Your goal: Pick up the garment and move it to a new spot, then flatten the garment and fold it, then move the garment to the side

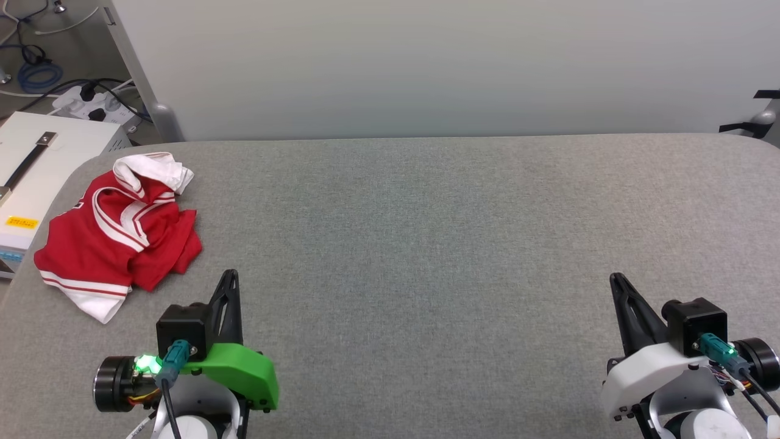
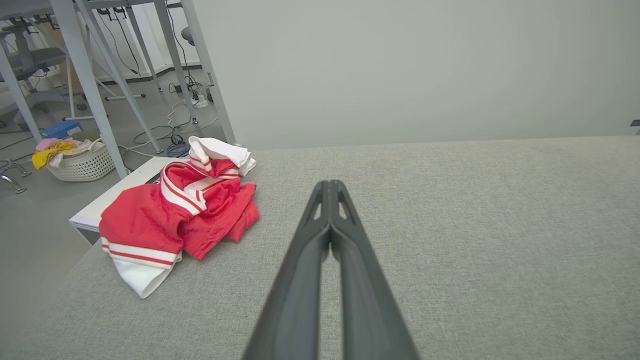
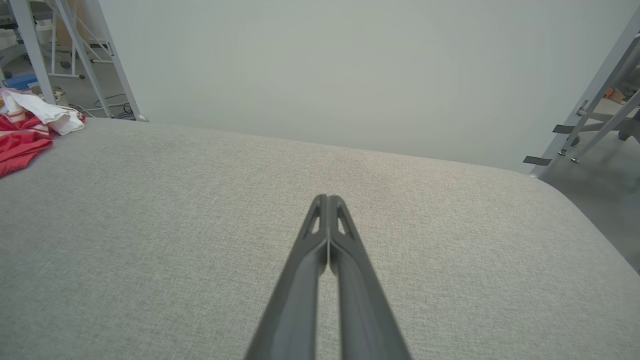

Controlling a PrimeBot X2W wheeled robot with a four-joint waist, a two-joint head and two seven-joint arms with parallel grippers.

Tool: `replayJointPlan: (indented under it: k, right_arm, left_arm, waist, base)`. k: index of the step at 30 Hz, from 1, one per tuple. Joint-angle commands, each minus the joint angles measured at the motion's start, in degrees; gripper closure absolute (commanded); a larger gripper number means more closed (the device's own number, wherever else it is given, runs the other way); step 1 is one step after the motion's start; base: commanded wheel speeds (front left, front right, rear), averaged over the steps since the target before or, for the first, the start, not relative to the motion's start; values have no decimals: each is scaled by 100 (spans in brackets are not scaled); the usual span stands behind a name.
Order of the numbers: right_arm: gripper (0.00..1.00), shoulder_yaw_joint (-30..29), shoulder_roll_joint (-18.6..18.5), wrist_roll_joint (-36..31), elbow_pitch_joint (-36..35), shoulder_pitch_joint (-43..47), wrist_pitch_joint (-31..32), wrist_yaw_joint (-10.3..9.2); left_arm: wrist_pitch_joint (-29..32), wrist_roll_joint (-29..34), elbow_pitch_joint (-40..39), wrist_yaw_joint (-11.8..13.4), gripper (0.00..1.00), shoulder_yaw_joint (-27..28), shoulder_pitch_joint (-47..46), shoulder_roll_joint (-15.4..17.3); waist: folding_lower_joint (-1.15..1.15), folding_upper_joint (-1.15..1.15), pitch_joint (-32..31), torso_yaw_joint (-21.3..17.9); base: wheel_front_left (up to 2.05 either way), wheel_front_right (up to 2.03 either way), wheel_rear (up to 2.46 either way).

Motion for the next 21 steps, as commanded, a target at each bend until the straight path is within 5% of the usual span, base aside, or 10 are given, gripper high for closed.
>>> replayJointPlan:
  k: [1, 20, 21]
  right_arm:
    - [100, -5, 0, -55, -20, 5, -1, -4]
    - [100, -5, 0, -55, -20, 5, -1, -4]
    - [0, 0, 0, 5, 1, 0, -2, 0]
  left_arm:
    - [-4, 55, -13, 25, 100, 7, 68, -25]
    - [-4, 55, -13, 25, 100, 7, 68, -25]
    - [-2, -3, 2, -1, 0, -2, 0, 1]
  waist:
    - [0, 0, 0, 0]
    - [0, 0, 0, 0]
    - [0, 0, 0, 0]
  base:
    - [0, 0, 0]
    - [0, 0, 0]
    - [0, 0, 0]
